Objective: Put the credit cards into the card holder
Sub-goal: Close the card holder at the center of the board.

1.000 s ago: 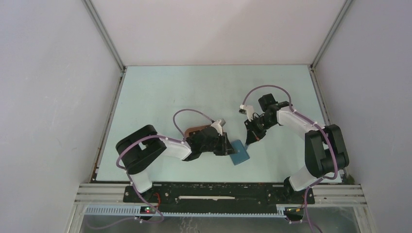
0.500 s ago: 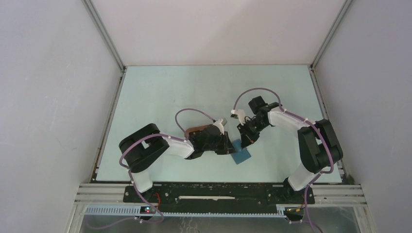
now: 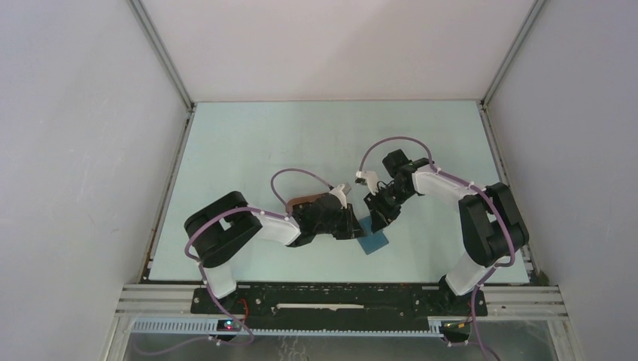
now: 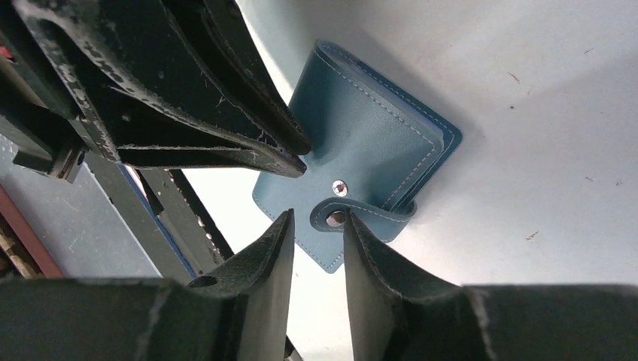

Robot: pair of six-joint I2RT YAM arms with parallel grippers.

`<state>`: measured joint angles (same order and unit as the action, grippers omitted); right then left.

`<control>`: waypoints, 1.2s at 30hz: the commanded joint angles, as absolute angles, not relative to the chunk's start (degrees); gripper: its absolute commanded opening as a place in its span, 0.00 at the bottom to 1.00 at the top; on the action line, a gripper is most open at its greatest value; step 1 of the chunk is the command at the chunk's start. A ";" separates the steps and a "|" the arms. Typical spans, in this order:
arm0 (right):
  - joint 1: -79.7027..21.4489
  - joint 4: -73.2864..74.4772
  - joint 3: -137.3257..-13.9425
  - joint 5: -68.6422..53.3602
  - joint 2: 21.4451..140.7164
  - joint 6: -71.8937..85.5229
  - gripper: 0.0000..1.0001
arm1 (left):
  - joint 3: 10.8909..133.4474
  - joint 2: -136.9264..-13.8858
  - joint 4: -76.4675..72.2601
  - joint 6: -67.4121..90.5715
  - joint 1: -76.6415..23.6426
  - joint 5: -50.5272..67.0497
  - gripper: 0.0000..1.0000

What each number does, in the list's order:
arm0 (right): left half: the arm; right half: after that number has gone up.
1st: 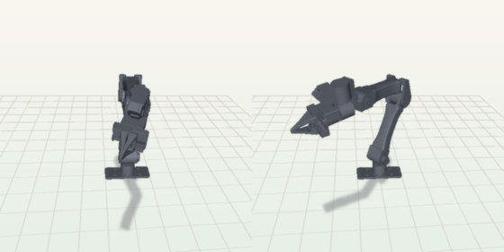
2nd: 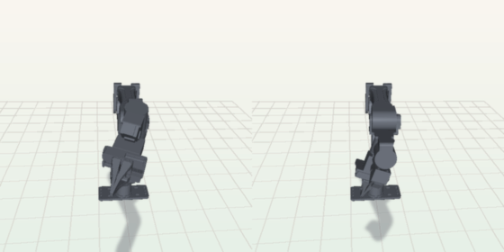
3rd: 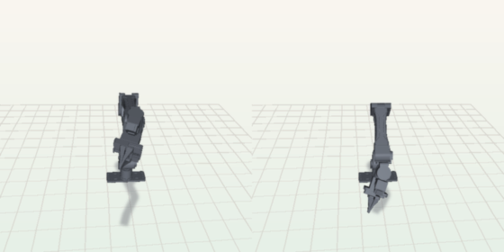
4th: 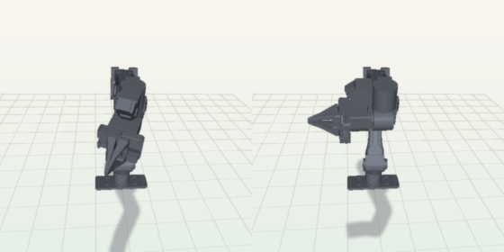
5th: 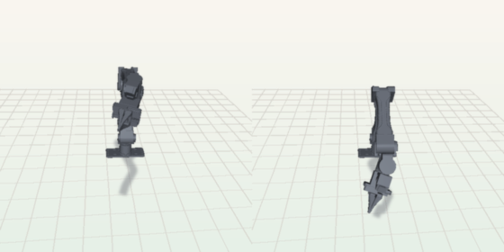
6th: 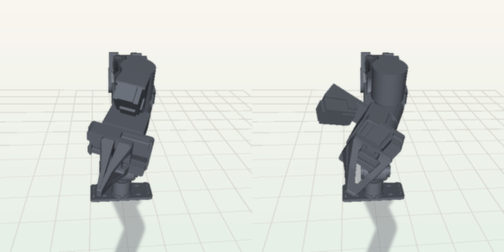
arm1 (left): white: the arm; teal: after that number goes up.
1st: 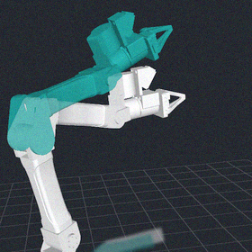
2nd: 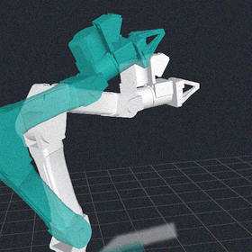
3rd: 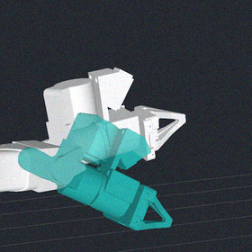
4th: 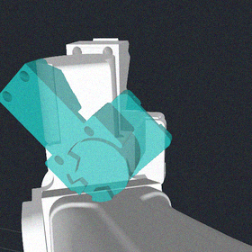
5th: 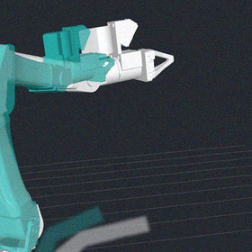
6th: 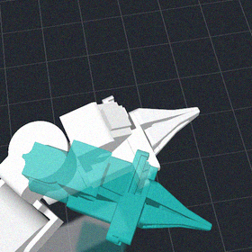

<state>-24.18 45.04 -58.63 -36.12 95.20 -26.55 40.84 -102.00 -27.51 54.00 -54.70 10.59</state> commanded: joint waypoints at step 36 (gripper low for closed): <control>-21.74 48.12 -58.69 -40.56 82.11 -37.76 0.32 | 40.34 -101.72 -28.67 58.93 -54.40 7.50 0.14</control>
